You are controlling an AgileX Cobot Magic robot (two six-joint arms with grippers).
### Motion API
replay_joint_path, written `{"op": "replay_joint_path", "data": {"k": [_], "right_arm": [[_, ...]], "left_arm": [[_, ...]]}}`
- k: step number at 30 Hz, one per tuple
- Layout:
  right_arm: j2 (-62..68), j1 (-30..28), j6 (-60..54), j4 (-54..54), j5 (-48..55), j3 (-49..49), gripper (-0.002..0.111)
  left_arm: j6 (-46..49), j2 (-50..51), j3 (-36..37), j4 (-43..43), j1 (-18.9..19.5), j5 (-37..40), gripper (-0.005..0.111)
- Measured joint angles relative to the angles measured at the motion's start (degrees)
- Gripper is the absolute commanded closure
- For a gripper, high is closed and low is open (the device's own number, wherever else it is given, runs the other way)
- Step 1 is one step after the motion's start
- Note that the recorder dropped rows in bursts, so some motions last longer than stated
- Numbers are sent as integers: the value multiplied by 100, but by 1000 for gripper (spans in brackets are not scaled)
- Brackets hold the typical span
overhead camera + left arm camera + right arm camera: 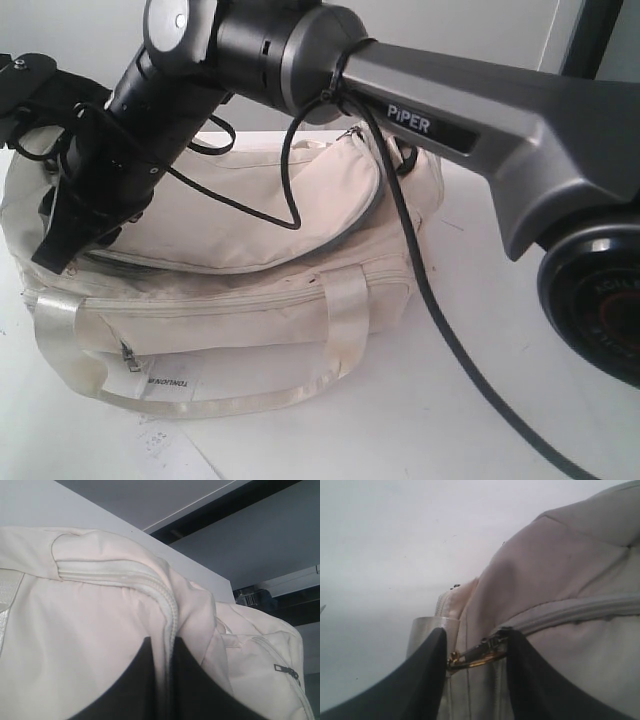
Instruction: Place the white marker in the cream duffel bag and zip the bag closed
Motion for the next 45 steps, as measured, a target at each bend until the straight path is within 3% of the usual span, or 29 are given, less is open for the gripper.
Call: {"op": "replay_joint_path", "data": {"k": [5,7,12,13,18,24,36,41,45], "right_arm": [[-26,0,0,0,0,0,108],[-26,0,0,0,-38,0,108],[-26,14,10,13,-261,0,108],[-26,14,21,25,-293,0,108],[-26,27,35,49,-556,0,108],[-26,27,96,49,-602,0,108],[-26,27,280,49,-509,0,108],[-26,27,291,60,-399,0,108],[-26,27,291,60,-401,0,108]], "left_arm": [[0,0,0,0,0,10,102],[0,0,0,0,0,10,89],[0,0,0,-71,155,0,38],[-22,0,0,-133,231,16,33],[-63,-99,0,-121,638,405,37],[-338,-702,129,906,923,917,38],[-356,-2675,2449,1188,911,187,38],[-353,-3196,3344,1199,503,-373,38],[-305,-3196,3442,1315,327,-800,38]]}}
